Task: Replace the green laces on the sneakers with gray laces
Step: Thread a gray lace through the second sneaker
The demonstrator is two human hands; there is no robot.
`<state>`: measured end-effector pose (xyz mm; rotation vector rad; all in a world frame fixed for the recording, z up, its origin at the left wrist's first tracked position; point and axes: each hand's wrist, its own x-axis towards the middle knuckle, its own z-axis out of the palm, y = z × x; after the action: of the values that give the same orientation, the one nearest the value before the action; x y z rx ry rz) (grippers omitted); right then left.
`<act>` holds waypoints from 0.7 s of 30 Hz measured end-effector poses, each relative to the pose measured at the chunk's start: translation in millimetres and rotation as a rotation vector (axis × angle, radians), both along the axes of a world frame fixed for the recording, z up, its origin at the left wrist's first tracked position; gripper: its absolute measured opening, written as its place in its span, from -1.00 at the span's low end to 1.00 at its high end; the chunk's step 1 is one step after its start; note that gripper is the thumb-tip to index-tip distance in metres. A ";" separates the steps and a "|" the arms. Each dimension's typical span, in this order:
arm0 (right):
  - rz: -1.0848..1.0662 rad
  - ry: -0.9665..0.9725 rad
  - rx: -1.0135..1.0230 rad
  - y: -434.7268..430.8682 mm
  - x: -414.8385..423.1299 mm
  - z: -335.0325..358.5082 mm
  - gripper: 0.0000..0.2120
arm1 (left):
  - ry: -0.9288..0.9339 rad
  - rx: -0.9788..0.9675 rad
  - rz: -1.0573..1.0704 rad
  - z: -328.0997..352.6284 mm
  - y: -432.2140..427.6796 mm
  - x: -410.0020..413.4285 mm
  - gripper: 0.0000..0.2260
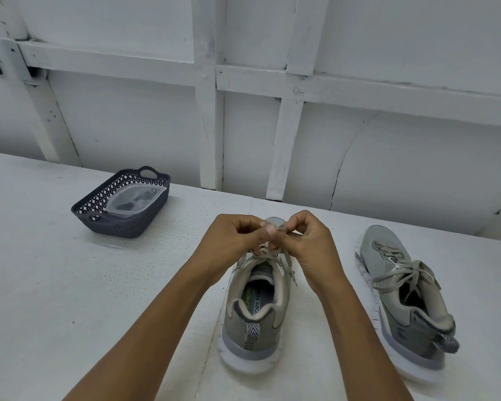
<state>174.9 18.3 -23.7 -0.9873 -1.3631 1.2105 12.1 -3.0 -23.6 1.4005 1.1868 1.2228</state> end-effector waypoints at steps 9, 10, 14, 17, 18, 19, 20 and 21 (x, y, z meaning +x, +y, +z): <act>0.169 0.165 -0.194 4.1 9.0 -5.6 -0.81 | 0.229 0.043 -0.102 9.1 5.6 -17.4 -0.95; 0.172 0.213 -0.217 4.4 8.0 -5.8 -0.83 | 0.370 0.128 -0.015 9.1 7.5 -17.5 -0.92; 0.204 0.257 -0.305 6.4 6.9 -1.8 -0.91 | 0.670 0.655 0.179 -1.7 8.0 -8.0 -0.89; 0.285 0.028 -0.266 10.5 9.0 3.8 -0.78 | 0.723 0.828 0.226 -9.5 4.1 0.2 -0.92; 0.309 -0.018 -0.256 12.1 9.0 4.4 -0.78 | 0.702 0.859 0.238 -10.9 3.5 0.7 -0.93; 0.323 -0.036 -0.260 13.1 9.2 5.4 -0.79 | 0.659 0.861 0.238 -11.6 2.7 0.8 -0.93; 0.324 -0.032 -0.271 13.9 9.6 6.0 -0.81 | 0.583 0.826 0.228 -11.9 1.3 0.3 -0.92; 0.324 -0.019 -0.281 13.7 9.4 6.5 -0.83 | 0.479 0.752 0.213 -11.5 -0.1 -1.3 -0.91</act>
<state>184.3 32.0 -17.2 -0.9959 -1.4313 1.6744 10.8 -3.1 -35.1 2.2623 1.2700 1.6377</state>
